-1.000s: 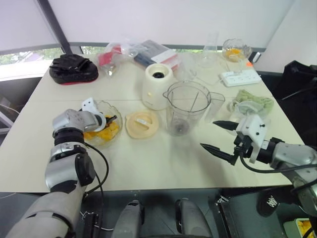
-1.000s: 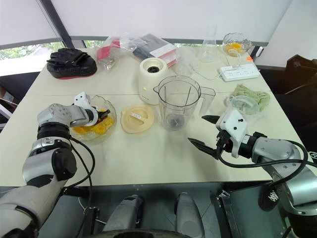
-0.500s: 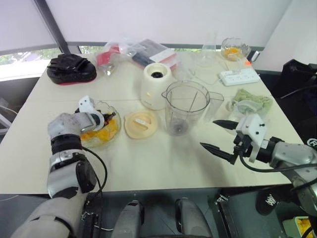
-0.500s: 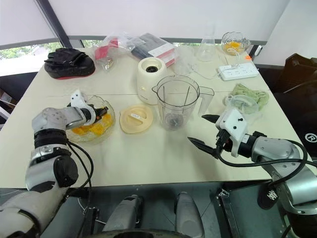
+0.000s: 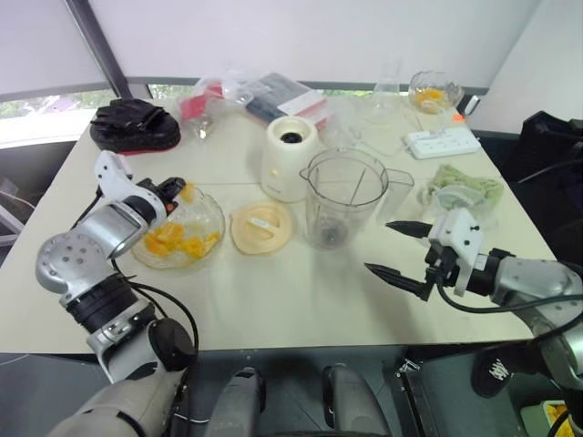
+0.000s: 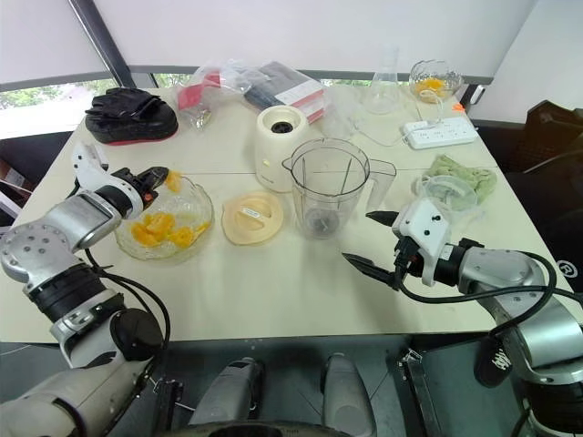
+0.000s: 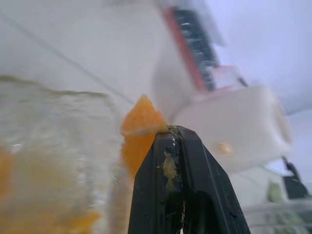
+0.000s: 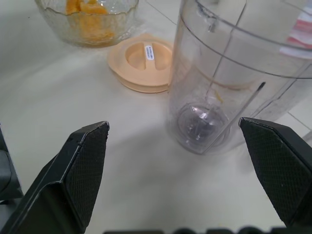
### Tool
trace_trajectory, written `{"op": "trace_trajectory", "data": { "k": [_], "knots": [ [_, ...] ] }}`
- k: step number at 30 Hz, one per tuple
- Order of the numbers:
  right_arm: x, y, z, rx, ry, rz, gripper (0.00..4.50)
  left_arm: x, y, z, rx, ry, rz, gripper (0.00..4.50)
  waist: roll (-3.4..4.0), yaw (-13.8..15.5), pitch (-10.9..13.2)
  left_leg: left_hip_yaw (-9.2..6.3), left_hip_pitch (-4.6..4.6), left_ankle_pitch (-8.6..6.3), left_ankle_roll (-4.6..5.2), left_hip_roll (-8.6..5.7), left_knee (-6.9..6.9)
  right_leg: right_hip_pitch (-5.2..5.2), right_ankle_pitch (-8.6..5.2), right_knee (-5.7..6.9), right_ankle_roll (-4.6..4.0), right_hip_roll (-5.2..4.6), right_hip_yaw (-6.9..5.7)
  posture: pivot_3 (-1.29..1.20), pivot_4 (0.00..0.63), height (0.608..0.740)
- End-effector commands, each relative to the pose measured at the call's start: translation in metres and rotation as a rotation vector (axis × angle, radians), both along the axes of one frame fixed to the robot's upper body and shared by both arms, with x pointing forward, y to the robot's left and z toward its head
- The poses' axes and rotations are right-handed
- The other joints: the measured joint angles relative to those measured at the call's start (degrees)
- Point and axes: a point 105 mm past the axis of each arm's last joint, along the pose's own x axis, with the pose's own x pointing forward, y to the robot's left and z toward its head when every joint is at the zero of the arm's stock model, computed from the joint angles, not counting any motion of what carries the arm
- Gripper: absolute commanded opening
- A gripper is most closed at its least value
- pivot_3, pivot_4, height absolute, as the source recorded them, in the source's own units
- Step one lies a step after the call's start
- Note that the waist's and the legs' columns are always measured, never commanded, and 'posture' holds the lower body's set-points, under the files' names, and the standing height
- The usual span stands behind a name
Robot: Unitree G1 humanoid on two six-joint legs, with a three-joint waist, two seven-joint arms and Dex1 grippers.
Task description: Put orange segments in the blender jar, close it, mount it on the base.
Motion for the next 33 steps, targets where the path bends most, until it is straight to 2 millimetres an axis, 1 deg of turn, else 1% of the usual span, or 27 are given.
{"op": "trace_trajectory", "data": {
  "k": [1, 5, 8, 11, 13, 15, 17, 18, 19, 20, 21, 23, 25, 26, 28, 29, 31, 33],
  "knots": [
    [0.002, 0.003, 0.008, -0.004, -0.043, 0.023, 4.50, -0.008, -0.008, 0.021, 0.018, -0.109, -0.041, 0.02, 0.00, -0.1, 0.0, 0.00, 0.01, 0.00, 0.00, 0.00, 0.00, 0.00, 0.00, 0.00, 0.00, 0.00, 0.00, 0.00, 0.150, 0.740],
    [0.004, 0.003, 0.008, -0.005, -0.046, 0.027, 4.50, -0.011, -0.013, 0.026, 0.017, -0.156, -0.072, 0.02, 0.00, 0.1, 0.0, 0.00, 0.00, 0.00, 0.00, 0.00, 0.00, 0.00, 0.00, -0.01, -0.01, 0.00, 0.00, 0.00, 0.150, 0.740],
    [0.003, 0.005, 0.008, -0.003, -0.049, 0.028, 4.50, -0.012, -0.021, 0.040, 0.018, -0.233, -0.118, 0.02, -0.01, 0.1, 0.0, 0.00, -0.01, 0.00, 0.00, 0.00, 0.00, 0.01, 0.00, -0.02, -0.02, 0.00, 0.00, 0.00, 0.150, 0.740],
    [0.002, 0.005, 0.009, -0.001, -0.054, 0.020, 4.50, -0.006, -0.029, 0.059, 0.030, -0.293, -0.162, 0.02, -0.03, 0.2, 0.0, 0.00, -0.01, 0.00, 0.00, 0.00, 0.00, 0.01, -0.01, -0.02, -0.02, 0.00, 0.00, 0.00, 0.150, 0.740],
    [0.002, 0.006, 0.009, 0.002, -0.058, 0.014, 4.50, -0.003, -0.032, 0.068, 0.038, -0.316, -0.183, 0.02, -0.03, 0.2, 0.0, 0.00, -0.02, 0.00, 0.00, -0.01, 0.01, 0.01, -0.01, -0.03, -0.03, 0.00, 0.00, 0.00, 0.150, 0.740],
    [0.000, 0.006, 0.009, 0.008, -0.064, 0.002, 4.50, 0.002, -0.040, 0.090, 0.047, -0.371, -0.229, 0.02, -0.03, 0.2, 0.0, 0.01, -0.01, 0.00, 0.00, -0.01, 0.00, 0.03, -0.01, -0.05, -0.02, 0.00, 0.01, 0.00, 0.150, 0.740],
    [0.000, 0.006, 0.009, 0.013, -0.069, -0.009, 4.50, 0.006, -0.045, 0.105, 0.054, -0.408, -0.269, 0.02, -0.05, 0.1, 0.0, 0.00, -0.03, 0.00, 0.00, -0.01, 0.00, 0.00, -0.01, -0.05, -0.02, 0.01, -0.01, 0.00, 0.150, 0.740],
    [-0.001, 0.006, 0.008, 0.017, -0.074, -0.019, 4.50, 0.010, -0.054, 0.119, 0.062, -0.439, -0.309, 0.02, -0.05, 0.1, 0.0, 0.00, -0.03, 0.00, 0.00, -0.02, -0.01, 0.00, -0.01, -0.05, -0.02, 0.01, 0.00, 0.00, 0.150, 0.740],
    [-0.001, 0.007, 0.008, 0.019, -0.077, -0.025, 4.50, 0.012, -0.060, 0.129, 0.069, -0.460, -0.336, 0.02, -0.09, 0.2, 0.1, 0.01, -0.03, 0.00, 0.00, -0.02, -0.01, 0.00, -0.01, -0.06, -0.02, 0.01, 0.00, 0.00, 0.150, 0.740],
    [-0.002, 0.007, 0.008, 0.026, -0.084, -0.040, 4.50, 0.016, -0.075, 0.147, 0.078, -0.500, -0.403, 0.02, -0.10, 0.3, 0.1, 0.00, -0.05, 0.00, 0.00, -0.02, -0.01, -0.01, -0.01, -0.05, -0.02, 0.01, -0.01, 0.00, 0.150, 0.740],
    [-0.003, 0.006, 0.007, 0.032, -0.088, -0.053, 4.50, 0.019, -0.089, 0.159, 0.087, -0.527, -0.457, 0.02, -0.11, 0.4, 0.1, -0.01, -0.07, 0.00, 0.00, -0.02, 0.00, 0.00, -0.01, -0.05, -0.02, 0.01, -0.03, 0.00, 0.150, 0.740],
    [-0.005, 0.006, 0.006, 0.038, -0.097, -0.074, 4.50, 0.022, -0.112, 0.177, 0.094, -0.560, -0.553, 0.02, -0.10, 0.7, 0.1, -0.01, -0.09, 0.00, 0.01, -0.05, 0.00, 0.01, -0.01, -0.11, -0.02, 0.01, -0.03, 0.00, 0.150, 0.740],
    [-0.007, 0.006, 0.006, 0.047, -0.105, -0.097, 4.50, 0.024, -0.133, 0.189, 0.103, -0.591, -0.644, 0.02, -0.07, 0.8, 0.0, 0.04, -0.08, -0.01, 0.02, -0.05, -0.03, 0.03, -0.01, -0.22, -0.01, 0.01, 0.00, 0.00, 0.150, 0.740],
    [-0.008, 0.007, 0.005, 0.050, -0.108, -0.105, 4.50, 0.024, -0.141, 0.193, 0.109, -0.602, -0.678, 0.02, -0.07, 0.7, 0.0, 0.05, -0.07, -0.01, 0.03, -0.05, -0.06, 0.03, -0.02, -0.23, 0.01, 0.01, 0.01, 0.00, 0.150, 0.740],
    [-0.012, 0.006, 0.003, 0.060, -0.116, -0.138, 4.50, 0.022, -0.167, 0.202, 0.095, -0.623, -0.779, 0.02, -0.07, 0.6, 0.1, 0.05, -0.03, -0.01, 0.03, -0.04, -0.18, 0.01, -0.03, -0.24, 0.02, 0.01, 0.00, 0.00, 0.150, 0.740],
    [-0.013, 0.007, 0.002, 0.063, -0.118, -0.148, 4.50, 0.021, -0.173, 0.205, 0.091, -0.627, -0.809, 0.02, -0.06, 0.5, 0.1, 0.02, -0.05, -0.01, 0.03, -0.03, -0.22, -0.03, -0.04, -0.23, 0.03, 0.01, -0.03, 0.00, 0.150, 0.740],
    [-0.020, 0.006, 0.000, 0.077, -0.122, -0.188, 4.50, 0.021, -0.195, 0.203, 0.086, -0.612, -0.889, 0.02, -0.07, 0.1, 0.1, 0.02, -0.10, -0.01, 0.03, -0.03, -0.23, -0.06, -0.05, -0.24, 0.04, 0.02, -0.02, 0.00, 0.150, 0.740],
    [-0.028, 0.005, -0.004, 0.088, -0.124, -0.235, 4.50, 0.018, -0.216, 0.194, 0.100, -0.590, -0.982, 0.02, -0.07, 0.0, 0.1, 0.03, -0.13, -0.03, 0.05, -0.03, -0.23, -0.06, -0.06, -0.29, 0.07, 0.01, -0.02, 0.00, 0.150, 0.740]
  ]
}}
